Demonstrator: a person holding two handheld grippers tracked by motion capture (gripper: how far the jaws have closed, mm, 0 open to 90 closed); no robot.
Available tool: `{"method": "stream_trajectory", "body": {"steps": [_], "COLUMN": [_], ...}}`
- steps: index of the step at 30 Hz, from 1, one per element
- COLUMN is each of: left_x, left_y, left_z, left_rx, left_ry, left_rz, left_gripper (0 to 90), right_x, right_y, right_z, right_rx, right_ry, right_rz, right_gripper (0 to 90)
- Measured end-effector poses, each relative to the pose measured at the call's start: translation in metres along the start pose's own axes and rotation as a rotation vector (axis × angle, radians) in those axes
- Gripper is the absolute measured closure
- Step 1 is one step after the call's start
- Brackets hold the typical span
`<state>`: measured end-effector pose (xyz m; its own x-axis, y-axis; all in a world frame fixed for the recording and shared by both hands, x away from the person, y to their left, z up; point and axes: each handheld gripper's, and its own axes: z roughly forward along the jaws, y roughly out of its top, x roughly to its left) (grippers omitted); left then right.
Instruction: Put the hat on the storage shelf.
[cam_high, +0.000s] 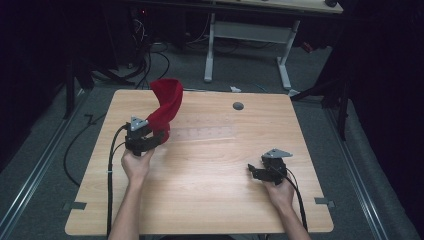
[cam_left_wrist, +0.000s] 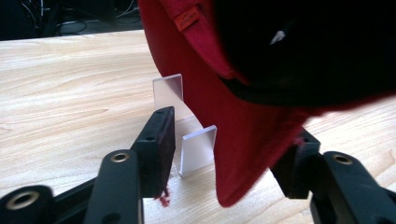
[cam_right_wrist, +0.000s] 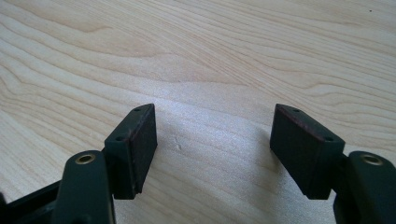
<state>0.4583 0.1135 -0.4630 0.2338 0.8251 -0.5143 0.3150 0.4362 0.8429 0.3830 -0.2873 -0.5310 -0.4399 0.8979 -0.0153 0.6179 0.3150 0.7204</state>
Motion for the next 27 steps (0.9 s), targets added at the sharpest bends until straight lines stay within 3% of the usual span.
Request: {"method": "stream_trajectory", "body": {"steps": [5,9,14,16,19,27], "left_x": [-0.004,-0.001,0.000,-0.001,-0.002,-0.003], "left_y": [0.001,0.000,0.000,0.001,0.002,0.006], "left_z": [-0.007,-0.013,-0.020,-0.025,-0.032,-0.052], "left_rx": [0.016,0.019,0.027,0.014,0.008,-0.011], "left_ry": [-0.003,0.000,0.008,0.000,-0.014,-0.011], "left_rz": [0.004,-0.031,-0.027,-0.023,-0.057,-0.052], "left_gripper": [43.4,43.0,41.0,40.2,39.7,41.3], "right_x": [0.000,0.000,0.000,0.000,0.000,0.001], "right_y": [0.000,0.000,0.000,0.000,0.000,-0.001], "right_z": [0.000,0.000,0.000,0.000,0.000,0.000], "right_rx": [0.001,-0.001,-0.001,0.000,0.000,-0.002], "right_ry": [0.001,0.004,0.004,0.004,0.004,0.007], "right_rz": [-0.001,-0.004,-0.003,-0.003,-0.003,-0.010], "right_gripper": [32.0,32.0,32.0,32.0,32.0,31.9]}}
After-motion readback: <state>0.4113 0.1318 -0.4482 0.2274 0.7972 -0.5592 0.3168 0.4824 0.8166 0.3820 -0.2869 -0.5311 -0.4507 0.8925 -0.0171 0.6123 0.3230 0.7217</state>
